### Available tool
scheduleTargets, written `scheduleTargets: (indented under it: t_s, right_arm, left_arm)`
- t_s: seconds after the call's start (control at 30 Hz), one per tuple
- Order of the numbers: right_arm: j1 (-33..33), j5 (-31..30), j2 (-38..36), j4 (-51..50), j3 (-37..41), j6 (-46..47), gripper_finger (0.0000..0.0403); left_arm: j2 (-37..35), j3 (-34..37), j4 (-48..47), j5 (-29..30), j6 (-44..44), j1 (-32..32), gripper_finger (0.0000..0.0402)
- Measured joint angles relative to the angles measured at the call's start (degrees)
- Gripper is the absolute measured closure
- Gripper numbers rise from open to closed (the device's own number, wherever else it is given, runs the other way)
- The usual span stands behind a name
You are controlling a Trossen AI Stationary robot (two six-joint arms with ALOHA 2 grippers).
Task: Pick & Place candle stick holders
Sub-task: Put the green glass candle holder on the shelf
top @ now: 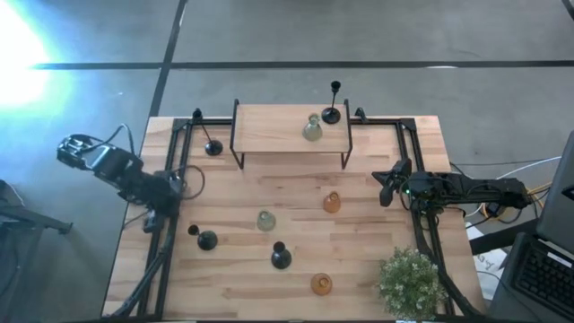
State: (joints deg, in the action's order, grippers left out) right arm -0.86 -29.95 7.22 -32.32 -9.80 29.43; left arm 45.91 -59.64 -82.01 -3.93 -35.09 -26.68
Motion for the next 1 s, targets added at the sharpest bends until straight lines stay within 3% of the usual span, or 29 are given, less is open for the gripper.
scheduleTargets:
  t_s: [0.17,0.4,0.47,0.8,1.0]
  right_arm:
    - [0.00,0.00,0.00,0.00,0.00,0.00,0.0394]
    - [0.00,0.02,0.00,0.00,-0.02,-0.01,0.0394]
    - [0.00,0.02,0.00,0.00,-0.02,-0.02,0.0394]
    - [0.00,0.04,0.00,0.01,-0.04,-0.02,0.0394]
    - [0.00,0.04,0.00,0.02,-0.04,-0.01,0.0394]
  left_arm:
    - [3.08,0.00,5.68,1.92,3.50,-0.80,0.0401]
    - [7.36,0.00,18.02,13.17,8.17,-0.06,0.0394]
    - [9.37,0.01,19.80,13.89,8.13,1.40,0.0389]
    - [16.99,-2.50,24.41,5.92,13.20,16.03,0.0378]
    - [21.57,-4.70,30.69,-2.68,17.82,22.21,0.0334]
